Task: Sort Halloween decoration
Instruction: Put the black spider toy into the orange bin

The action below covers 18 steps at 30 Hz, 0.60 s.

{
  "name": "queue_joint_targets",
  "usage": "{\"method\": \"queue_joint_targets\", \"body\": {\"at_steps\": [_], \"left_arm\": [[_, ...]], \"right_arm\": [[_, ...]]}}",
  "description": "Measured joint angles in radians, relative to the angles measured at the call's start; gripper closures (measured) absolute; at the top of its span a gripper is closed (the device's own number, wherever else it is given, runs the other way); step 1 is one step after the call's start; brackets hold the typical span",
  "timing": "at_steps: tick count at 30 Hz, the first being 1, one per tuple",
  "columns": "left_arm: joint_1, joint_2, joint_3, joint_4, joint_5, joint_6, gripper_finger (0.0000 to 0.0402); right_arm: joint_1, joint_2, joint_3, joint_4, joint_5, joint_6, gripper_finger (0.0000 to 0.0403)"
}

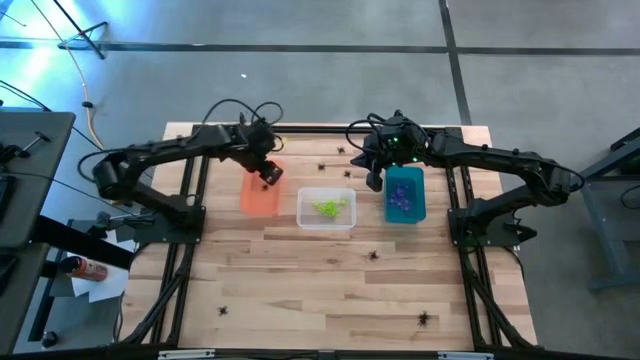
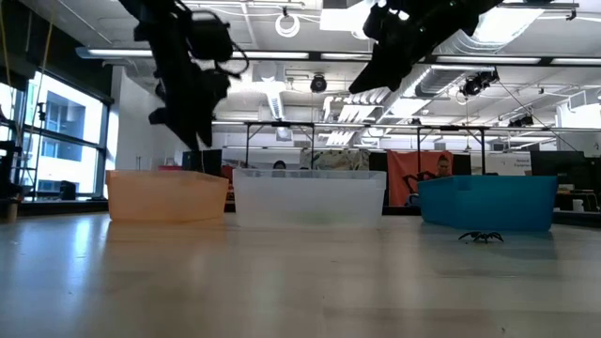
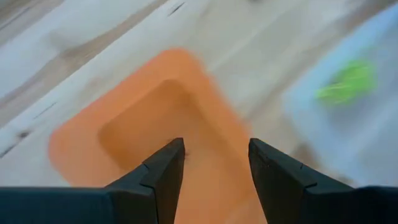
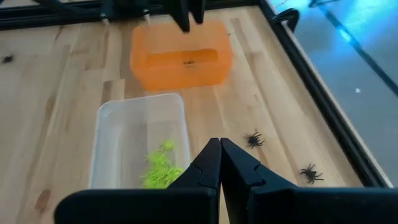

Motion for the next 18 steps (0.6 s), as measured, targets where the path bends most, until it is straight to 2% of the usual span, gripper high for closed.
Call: {"method": "queue_joint_targets", "body": {"at_steps": [4, 10, 14, 18], "left_arm": [[-0.064, -0.127, 0.000, 0.078, 0.015, -0.019, 0.0234], [-0.234, -0.323, -0.054, 0.397, 0.118, 0.138, 0.0234], [-0.314, -0.401, -0.101, 0.527, 0.100, 0.113, 0.0234], [-0.347, -0.428, -0.111, 0.535, 0.061, 0.052, 0.0234]], "right_arm": [[0.000, -0.008, 0.000, -0.011, -0.105, 0.003, 0.0402], [0.027, -0.014, 0.000, -0.068, -0.276, 0.105, 0.0402], [0.095, -0.015, 0.000, -0.142, -0.307, 0.081, 0.0402], [0.181, -0.015, 0.000, -0.280, -0.320, 0.094, 0.0402]]}}
